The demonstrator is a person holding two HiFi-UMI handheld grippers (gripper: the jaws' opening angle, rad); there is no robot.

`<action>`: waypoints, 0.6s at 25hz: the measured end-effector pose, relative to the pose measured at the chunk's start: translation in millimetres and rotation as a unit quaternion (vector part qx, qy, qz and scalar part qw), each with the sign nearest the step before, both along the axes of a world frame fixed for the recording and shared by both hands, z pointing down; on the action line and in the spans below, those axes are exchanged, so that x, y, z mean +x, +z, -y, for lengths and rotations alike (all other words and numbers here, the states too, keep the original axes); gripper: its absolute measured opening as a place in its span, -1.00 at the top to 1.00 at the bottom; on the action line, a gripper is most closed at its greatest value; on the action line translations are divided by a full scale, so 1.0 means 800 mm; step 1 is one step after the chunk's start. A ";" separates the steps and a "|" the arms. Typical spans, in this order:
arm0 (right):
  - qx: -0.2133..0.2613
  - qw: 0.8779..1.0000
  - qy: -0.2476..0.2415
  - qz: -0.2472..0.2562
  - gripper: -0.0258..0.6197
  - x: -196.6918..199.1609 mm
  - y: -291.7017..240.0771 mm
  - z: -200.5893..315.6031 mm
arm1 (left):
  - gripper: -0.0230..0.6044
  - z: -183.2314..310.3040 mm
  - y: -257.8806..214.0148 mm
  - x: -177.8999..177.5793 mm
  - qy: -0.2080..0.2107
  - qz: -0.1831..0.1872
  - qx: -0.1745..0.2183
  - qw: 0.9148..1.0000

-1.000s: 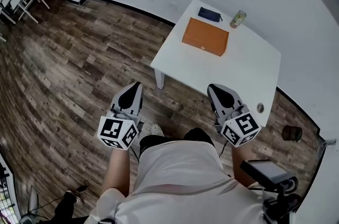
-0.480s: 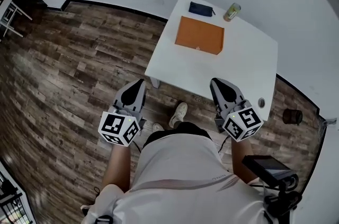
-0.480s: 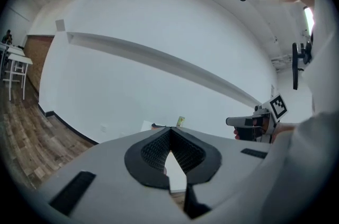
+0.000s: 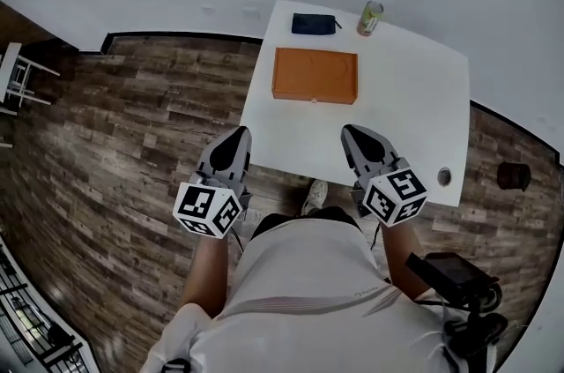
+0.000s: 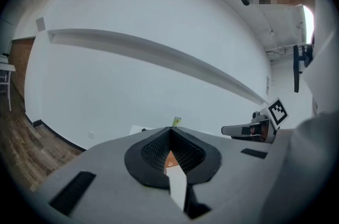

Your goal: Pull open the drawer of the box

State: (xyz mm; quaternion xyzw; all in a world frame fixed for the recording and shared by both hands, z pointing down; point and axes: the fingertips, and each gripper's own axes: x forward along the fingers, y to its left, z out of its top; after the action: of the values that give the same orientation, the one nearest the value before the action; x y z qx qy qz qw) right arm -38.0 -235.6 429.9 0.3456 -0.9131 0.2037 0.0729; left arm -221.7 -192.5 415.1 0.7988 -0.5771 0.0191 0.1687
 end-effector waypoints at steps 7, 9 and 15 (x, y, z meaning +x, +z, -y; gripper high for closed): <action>-0.012 1.000 0.009 0.006 0.91 0.007 0.025 0.039 | 0.89 0.044 0.018 0.020 0.024 0.012 -0.021 0.999; -0.019 1.000 0.025 0.002 0.91 0.015 0.031 0.047 | 0.89 0.057 0.023 0.022 0.033 0.007 -0.026 0.999; -0.025 0.996 0.085 -0.029 0.91 0.017 0.045 0.063 | 0.89 0.103 0.021 0.020 0.091 -0.011 -0.009 0.996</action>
State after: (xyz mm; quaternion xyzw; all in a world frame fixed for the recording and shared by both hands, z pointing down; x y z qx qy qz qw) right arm -24.5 -286.3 466.0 0.4256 -0.8727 0.2214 0.0905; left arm -205.7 -275.1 431.7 0.8465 -0.5002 0.0302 0.1798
